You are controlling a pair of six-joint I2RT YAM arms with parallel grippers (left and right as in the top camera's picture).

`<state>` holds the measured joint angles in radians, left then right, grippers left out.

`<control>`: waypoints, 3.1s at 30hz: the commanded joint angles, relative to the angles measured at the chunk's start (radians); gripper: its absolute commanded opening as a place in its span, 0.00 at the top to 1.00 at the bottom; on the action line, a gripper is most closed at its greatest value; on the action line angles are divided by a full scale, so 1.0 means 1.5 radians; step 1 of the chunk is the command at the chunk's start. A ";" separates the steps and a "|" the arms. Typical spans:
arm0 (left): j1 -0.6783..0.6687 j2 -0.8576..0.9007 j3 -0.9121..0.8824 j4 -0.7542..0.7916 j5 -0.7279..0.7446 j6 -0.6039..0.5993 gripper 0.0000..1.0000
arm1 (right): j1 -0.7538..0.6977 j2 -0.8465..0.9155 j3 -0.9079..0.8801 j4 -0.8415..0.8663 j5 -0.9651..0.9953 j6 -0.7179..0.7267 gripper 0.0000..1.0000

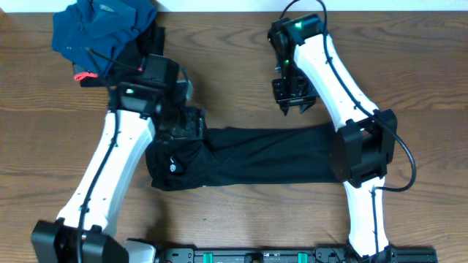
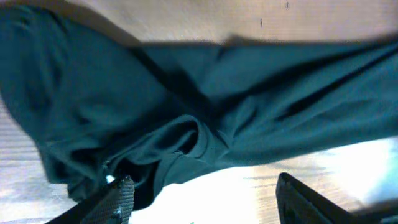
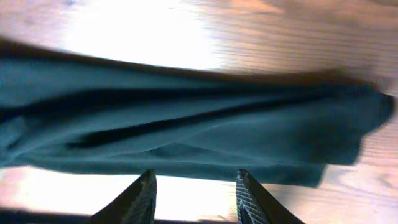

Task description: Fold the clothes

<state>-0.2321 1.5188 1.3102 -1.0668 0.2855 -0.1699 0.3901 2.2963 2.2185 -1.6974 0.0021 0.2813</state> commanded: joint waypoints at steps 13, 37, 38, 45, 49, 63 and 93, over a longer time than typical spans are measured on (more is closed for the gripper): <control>-0.030 0.020 -0.084 0.052 0.011 0.004 0.27 | -0.015 -0.374 -0.055 -0.001 0.115 0.041 0.01; -0.050 0.079 -0.086 0.110 0.012 0.000 0.24 | -0.049 -0.520 -0.763 0.620 -0.347 -0.007 0.97; -0.050 0.093 -0.086 0.117 0.012 0.000 0.24 | -0.049 -0.508 -0.764 0.629 -0.355 -0.007 0.99; -0.050 0.161 -0.086 0.133 0.014 -0.003 0.36 | -0.041 -0.415 -0.765 0.692 -0.392 -0.008 0.99; -0.050 0.184 -0.086 0.127 0.014 -0.007 0.41 | -0.043 -0.367 -0.765 0.693 -0.384 0.002 0.99; -0.046 0.205 -0.087 0.109 -0.041 -0.007 0.41 | -0.107 -0.317 -0.765 0.622 -0.213 -0.004 0.99; 0.105 0.205 -0.172 0.172 -0.049 -0.005 0.40 | -0.372 -0.314 -0.764 0.545 -0.024 0.014 0.99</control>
<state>-0.0856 1.8126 1.0672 -0.8101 0.2550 -0.1829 -0.1574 1.8133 1.0756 -0.8734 -0.0628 0.2775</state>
